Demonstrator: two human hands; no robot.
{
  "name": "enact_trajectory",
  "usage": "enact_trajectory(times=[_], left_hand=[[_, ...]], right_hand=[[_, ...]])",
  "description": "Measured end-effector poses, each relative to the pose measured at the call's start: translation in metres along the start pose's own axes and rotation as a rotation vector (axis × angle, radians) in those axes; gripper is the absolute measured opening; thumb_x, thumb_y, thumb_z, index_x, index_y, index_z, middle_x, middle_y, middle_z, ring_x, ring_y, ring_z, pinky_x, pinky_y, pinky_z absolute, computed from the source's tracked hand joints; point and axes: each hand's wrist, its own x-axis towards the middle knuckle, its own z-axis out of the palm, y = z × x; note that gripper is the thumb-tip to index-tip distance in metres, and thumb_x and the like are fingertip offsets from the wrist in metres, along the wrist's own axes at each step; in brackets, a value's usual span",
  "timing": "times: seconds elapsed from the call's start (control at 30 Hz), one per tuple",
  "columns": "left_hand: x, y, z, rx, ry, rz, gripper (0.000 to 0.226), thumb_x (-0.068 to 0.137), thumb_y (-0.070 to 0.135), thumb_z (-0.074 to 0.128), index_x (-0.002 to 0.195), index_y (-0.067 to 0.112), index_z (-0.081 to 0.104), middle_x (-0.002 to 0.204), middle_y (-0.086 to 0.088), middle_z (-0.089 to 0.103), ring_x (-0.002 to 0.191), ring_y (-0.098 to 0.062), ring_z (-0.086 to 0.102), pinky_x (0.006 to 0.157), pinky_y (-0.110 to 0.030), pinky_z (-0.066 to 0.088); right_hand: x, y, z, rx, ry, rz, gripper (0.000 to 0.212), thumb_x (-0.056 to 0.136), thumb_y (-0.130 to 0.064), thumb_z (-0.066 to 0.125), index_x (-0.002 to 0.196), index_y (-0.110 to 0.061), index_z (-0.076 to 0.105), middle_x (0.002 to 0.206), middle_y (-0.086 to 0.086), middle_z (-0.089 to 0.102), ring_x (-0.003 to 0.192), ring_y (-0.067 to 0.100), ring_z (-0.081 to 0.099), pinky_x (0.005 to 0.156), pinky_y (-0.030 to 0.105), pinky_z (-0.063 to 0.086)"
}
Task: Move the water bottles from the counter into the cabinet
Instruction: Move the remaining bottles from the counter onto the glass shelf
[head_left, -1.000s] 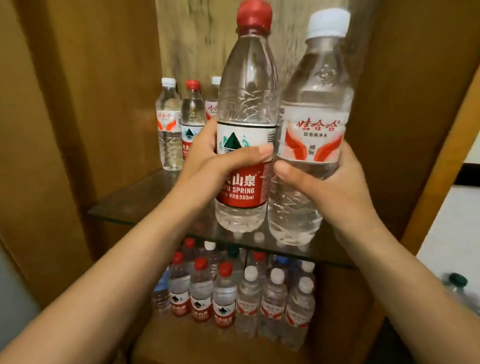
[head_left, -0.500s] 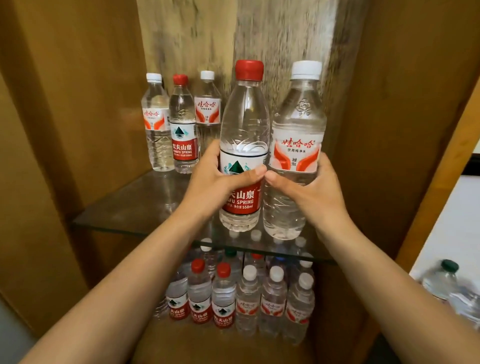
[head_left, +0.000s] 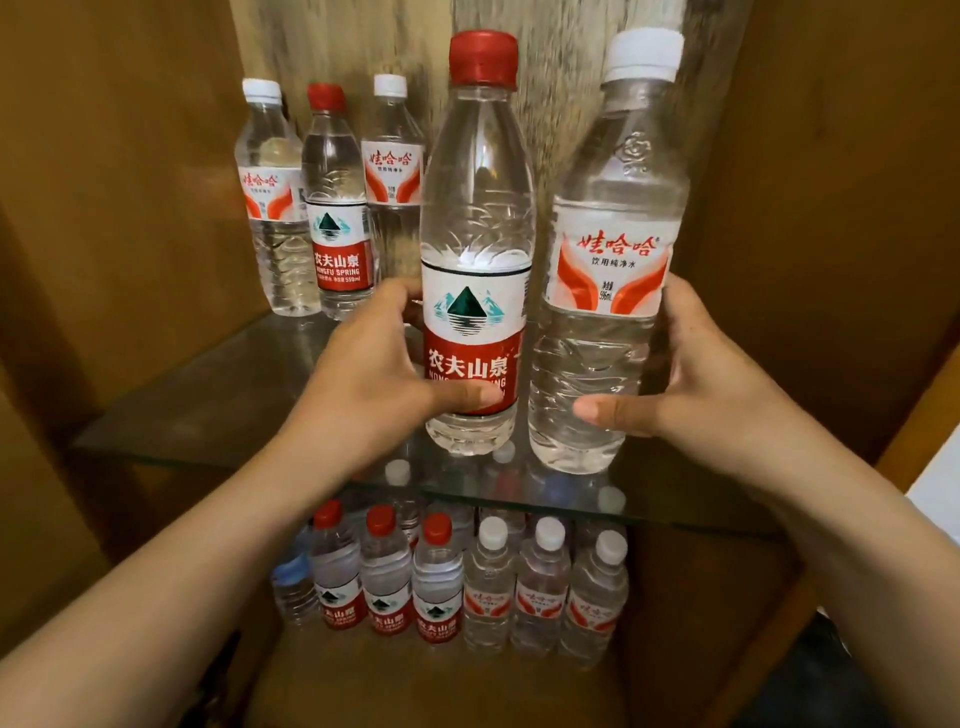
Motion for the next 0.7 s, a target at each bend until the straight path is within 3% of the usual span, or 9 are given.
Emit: enact_trajectory(times=[0.1,0.3,0.43,0.57,0.7], left_hand=[[0.009,-0.005,0.005,0.041,0.027,0.017,0.084,0.046,0.040,0.082,0.119,0.029,0.042,0.110,0.018,0.053,0.091,0.004,0.053,0.081,-0.024,0.046],[0.049,-0.022,0.013,0.084,0.074,0.014,0.080,0.058,0.027,0.085,0.125,0.019,0.043,0.124,0.005,0.056,0.107,-0.010,0.051,0.090,-0.029,0.043],[0.084,-0.033,0.021,0.148,0.124,-0.015,0.079,0.061,0.025,0.084,0.128,0.016,0.043,0.128,-0.004,0.047,0.120,-0.020,0.046,0.102,-0.037,0.038],[0.113,-0.039,0.029,0.156,0.157,-0.072,0.076,0.061,0.021,0.084,0.127,0.013,0.046,0.130,-0.009,0.045,0.123,-0.024,0.042,0.103,-0.038,0.035],[0.131,-0.041,0.037,0.148,0.223,-0.120,0.076,0.061,0.016,0.085,0.124,0.008,0.044,0.130,-0.011,0.047,0.122,-0.027,0.045,0.103,-0.040,0.039]], right_hand=[[0.010,0.001,0.005,0.019,0.018,0.033,0.099,0.063,-0.005,0.080,0.141,-0.031,0.025,0.128,-0.014,0.053,0.120,0.010,0.050,0.101,0.049,0.044],[0.056,0.008,0.018,-0.027,0.071,0.130,0.100,0.066,-0.003,0.079,0.142,-0.030,0.020,0.137,-0.002,0.048,0.128,0.023,0.044,0.099,0.057,0.042],[0.094,0.012,0.027,-0.093,0.109,0.193,0.097,0.068,-0.002,0.077,0.142,-0.028,0.020,0.134,0.001,0.050,0.123,0.026,0.047,0.098,0.053,0.045],[0.124,0.017,0.035,-0.079,0.131,0.274,0.095,0.070,0.001,0.075,0.141,-0.030,0.020,0.127,0.002,0.052,0.115,0.029,0.051,0.088,0.052,0.051],[0.141,0.022,0.041,-0.076,0.144,0.291,0.092,0.072,0.000,0.074,0.140,-0.031,0.020,0.126,0.004,0.051,0.103,0.027,0.052,0.059,0.043,0.055]])
